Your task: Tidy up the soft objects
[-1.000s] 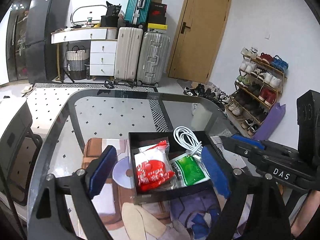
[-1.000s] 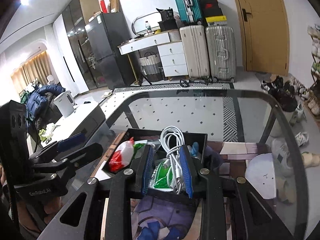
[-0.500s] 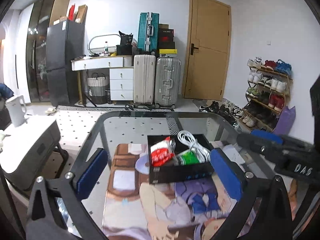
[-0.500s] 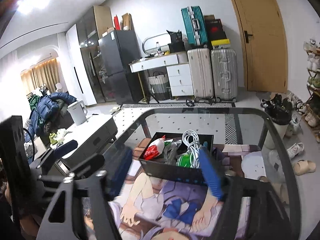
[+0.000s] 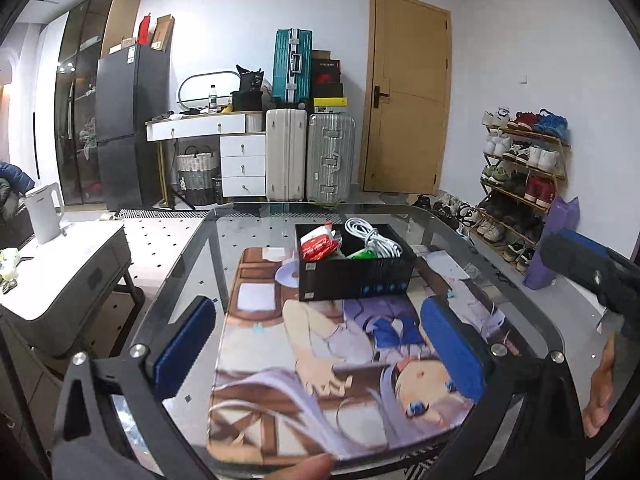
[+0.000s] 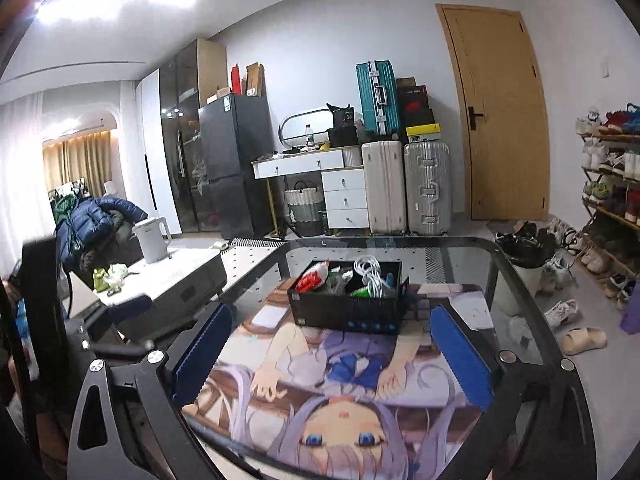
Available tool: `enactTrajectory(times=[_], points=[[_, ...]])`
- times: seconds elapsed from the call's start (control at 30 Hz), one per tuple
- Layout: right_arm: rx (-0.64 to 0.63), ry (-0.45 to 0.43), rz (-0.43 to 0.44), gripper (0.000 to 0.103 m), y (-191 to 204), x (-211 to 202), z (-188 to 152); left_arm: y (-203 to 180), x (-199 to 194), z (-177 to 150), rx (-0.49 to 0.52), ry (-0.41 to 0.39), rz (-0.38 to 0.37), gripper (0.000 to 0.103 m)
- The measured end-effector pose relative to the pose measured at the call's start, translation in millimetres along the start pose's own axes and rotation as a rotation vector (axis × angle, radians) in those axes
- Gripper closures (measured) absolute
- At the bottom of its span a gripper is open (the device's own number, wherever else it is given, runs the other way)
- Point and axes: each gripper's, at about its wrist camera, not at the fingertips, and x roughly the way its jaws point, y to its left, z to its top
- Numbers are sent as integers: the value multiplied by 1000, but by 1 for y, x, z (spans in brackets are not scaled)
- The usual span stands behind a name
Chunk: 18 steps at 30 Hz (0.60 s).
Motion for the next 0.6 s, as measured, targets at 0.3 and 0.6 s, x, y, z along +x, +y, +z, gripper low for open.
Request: enactTrajectory(times=[0.3,0.6], points=[[9,-32,-83,1,14,-34,-41,5,-45,-32,-2,-54,37,0],[3,-38,-108,1,23,-45,-53,3,-58,-52,-10,-42,38,0]])
